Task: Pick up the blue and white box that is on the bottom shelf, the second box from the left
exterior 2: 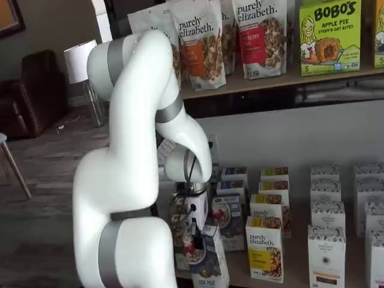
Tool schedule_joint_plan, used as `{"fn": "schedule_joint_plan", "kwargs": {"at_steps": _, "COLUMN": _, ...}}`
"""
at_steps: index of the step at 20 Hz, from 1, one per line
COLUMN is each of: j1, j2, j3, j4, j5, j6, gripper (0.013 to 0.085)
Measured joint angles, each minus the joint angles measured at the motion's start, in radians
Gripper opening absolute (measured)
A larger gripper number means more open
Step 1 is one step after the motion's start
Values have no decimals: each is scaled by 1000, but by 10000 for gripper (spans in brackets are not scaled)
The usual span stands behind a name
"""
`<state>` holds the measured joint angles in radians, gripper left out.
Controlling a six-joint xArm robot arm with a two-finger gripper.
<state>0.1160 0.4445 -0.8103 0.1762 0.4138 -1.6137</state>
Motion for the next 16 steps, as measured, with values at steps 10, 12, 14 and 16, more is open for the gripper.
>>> {"fn": "schedule_joint_plan", "kwargs": {"at_steps": 10, "j1": 20, "j2": -201, "j3": 107, "j4": -53, "j5": 84, "j6": 76, "gripper": 450}}
{"fn": "schedule_joint_plan", "kwargs": {"at_steps": 12, "j1": 25, "j2": -247, "j3": 126, "j4": -57, "j5": 110, "j6": 86, "gripper": 450}}
{"fn": "schedule_joint_plan", "kwargs": {"at_steps": 14, "j1": 29, "j2": -286, "j3": 140, "j4": -60, "j5": 133, "j6": 94, "gripper": 450}}
{"fn": "schedule_joint_plan", "kwargs": {"at_steps": 16, "j1": 32, "j2": -326, "j3": 153, "j4": -71, "j5": 165, "j6": 109, "gripper": 450}}
